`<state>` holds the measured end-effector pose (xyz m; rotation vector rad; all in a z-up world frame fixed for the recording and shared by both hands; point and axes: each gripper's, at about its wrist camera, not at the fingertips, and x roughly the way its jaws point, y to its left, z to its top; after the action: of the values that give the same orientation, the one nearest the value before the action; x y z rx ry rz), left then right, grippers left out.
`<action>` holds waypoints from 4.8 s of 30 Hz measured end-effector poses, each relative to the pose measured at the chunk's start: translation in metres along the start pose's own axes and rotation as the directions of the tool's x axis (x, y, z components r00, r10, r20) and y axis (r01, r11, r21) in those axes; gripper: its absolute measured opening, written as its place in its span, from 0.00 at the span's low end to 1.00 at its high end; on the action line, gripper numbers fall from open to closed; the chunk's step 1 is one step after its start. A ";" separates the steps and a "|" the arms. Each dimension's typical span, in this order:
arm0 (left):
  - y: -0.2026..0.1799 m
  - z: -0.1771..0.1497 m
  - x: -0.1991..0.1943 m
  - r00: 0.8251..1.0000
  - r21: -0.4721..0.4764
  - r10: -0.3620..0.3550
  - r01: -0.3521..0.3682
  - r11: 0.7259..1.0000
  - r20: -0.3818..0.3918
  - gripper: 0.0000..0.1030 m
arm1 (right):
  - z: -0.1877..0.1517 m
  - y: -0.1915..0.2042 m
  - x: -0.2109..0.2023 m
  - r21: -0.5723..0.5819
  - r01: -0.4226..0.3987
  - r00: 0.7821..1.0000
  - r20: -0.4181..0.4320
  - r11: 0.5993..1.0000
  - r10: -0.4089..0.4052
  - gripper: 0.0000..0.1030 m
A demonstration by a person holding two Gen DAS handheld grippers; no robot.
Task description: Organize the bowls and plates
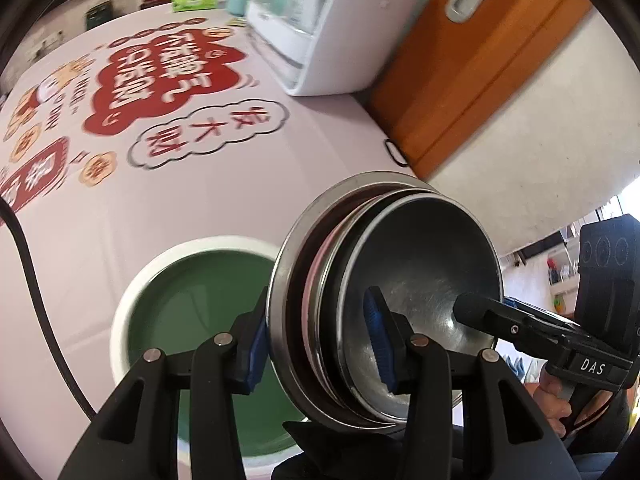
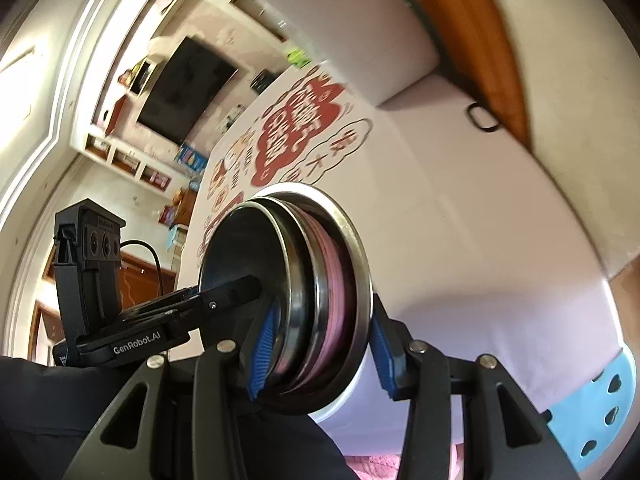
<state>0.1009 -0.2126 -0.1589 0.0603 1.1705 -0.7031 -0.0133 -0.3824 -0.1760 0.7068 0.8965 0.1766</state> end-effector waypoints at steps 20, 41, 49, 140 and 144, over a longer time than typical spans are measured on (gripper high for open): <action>0.081 -0.055 -0.031 0.998 -0.209 0.054 -0.056 0.976 -0.014 0.41 | -0.029 0.061 0.062 -0.104 -0.039 0.981 -0.193 0.994 0.018 0.42; 0.088 -0.058 -0.015 0.995 -0.267 0.092 -0.099 0.959 -0.036 0.41 | -0.024 0.059 0.076 -0.124 0.086 0.976 -0.189 0.989 -0.109 0.42; 0.085 -0.054 -0.014 0.989 -0.303 0.148 -0.145 0.942 -0.014 0.41 | -0.013 0.053 0.075 -0.099 0.036 0.983 -0.177 0.994 -0.053 0.44; 0.015 -0.176 -0.211 0.746 -0.382 0.573 -0.447 0.809 0.339 0.99 | -0.120 0.190 -0.053 -0.343 0.375 0.923 0.220 0.861 -0.314 1.00; 0.015 -0.176 -0.211 0.748 -0.379 0.568 -0.443 0.812 0.344 0.99 | -0.118 0.191 -0.052 -0.338 0.377 0.922 0.224 0.862 -0.315 1.00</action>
<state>-0.0784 -0.0313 -0.0556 -0.0138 0.7396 -0.0410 -0.1092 -0.2014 -0.0711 0.1886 0.7897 -0.0342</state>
